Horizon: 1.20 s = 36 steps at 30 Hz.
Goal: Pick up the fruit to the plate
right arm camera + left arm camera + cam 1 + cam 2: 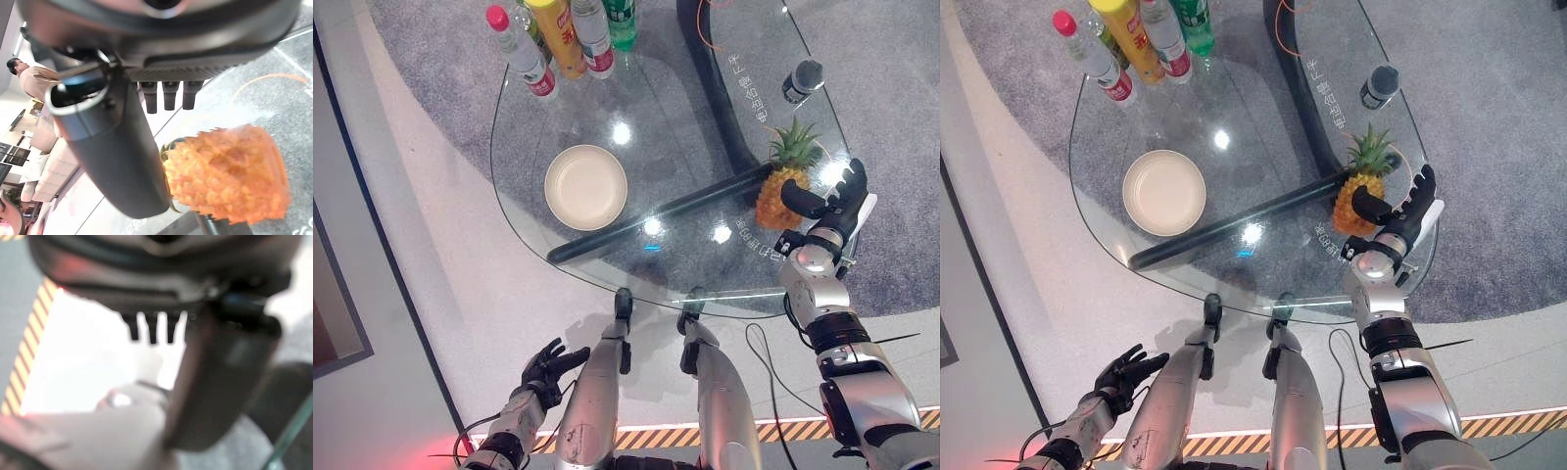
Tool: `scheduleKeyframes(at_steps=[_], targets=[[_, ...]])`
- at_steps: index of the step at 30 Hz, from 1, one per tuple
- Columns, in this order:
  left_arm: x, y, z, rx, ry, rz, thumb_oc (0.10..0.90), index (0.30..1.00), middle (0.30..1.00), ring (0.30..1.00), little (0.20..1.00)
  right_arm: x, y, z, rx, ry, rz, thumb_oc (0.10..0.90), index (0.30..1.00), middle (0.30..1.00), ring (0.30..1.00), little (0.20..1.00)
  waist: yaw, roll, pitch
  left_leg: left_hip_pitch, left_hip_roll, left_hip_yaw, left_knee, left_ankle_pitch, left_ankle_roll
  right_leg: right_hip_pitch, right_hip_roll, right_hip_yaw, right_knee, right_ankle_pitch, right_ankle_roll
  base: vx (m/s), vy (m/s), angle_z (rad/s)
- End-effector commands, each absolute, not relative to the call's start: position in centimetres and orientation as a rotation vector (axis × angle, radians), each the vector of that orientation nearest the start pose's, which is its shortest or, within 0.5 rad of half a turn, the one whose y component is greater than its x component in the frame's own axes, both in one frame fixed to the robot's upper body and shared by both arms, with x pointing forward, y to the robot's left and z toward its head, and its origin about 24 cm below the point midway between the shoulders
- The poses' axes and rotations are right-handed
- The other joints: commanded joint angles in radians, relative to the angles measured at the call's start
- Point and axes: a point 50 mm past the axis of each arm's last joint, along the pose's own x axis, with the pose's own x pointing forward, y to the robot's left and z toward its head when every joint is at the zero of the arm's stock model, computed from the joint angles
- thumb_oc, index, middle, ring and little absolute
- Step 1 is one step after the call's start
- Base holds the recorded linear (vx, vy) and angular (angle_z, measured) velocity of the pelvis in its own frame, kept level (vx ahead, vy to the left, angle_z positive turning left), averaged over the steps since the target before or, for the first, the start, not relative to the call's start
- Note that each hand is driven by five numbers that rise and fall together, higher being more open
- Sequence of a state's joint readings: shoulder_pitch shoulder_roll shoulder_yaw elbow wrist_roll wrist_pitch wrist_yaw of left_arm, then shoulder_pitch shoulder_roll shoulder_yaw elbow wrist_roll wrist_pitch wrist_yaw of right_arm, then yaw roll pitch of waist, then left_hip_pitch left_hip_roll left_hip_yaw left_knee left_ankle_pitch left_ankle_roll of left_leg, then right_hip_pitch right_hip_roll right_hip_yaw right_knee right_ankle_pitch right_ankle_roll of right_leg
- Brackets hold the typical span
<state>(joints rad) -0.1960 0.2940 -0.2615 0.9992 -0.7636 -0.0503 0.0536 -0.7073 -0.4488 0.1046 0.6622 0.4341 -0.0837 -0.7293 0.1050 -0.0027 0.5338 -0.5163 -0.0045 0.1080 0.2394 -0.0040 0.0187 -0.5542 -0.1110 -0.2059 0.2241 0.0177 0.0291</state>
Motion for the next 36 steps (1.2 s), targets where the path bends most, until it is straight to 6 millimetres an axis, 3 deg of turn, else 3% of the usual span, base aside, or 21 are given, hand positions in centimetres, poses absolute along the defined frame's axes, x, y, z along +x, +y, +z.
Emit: scheduleKeyframes(at_steps=[1,15,36], targets=[[19.4,22.6,-11.6,-0.263,0.811,0.297,0.800,0.900,0.900,0.900,0.900,35.9,-27.8,18.6,-0.079,-0.313,-0.851,0.800,0.900,0.900,0.900,0.900,0.011,0.019,-0.014,-0.025,-0.055,0.007,0.045,-0.040,0.008,-0.007,0.030,0.005,0.083,0.004,0.053,0.01,0.004,0.12],[19.7,21.9,-11.4,-0.278,0.785,0.268,0.800,0.900,0.900,0.900,0.900,37.1,-27.0,18.7,-0.047,-0.231,-0.758,0.800,0.900,0.900,0.900,0.900,0.025,0.033,-0.014,-0.064,-0.065,-0.002,0.053,-0.036,0.010,-0.048,0.021,-0.005,0.095,0.006,0.050,0.00,0.004,0.01],[19.8,21.4,-11.4,-0.272,0.758,0.255,0.800,0.900,0.900,0.900,0.900,37.3,-27.4,13.2,0.087,0.148,-0.800,0.800,0.900,0.900,0.900,0.900,0.042,0.048,-0.014,-0.071,-0.069,-0.006,0.050,-0.031,0.013,-0.062,0.009,-0.019,0.103,0.011,0.047,0.00,0.002,0.00]])
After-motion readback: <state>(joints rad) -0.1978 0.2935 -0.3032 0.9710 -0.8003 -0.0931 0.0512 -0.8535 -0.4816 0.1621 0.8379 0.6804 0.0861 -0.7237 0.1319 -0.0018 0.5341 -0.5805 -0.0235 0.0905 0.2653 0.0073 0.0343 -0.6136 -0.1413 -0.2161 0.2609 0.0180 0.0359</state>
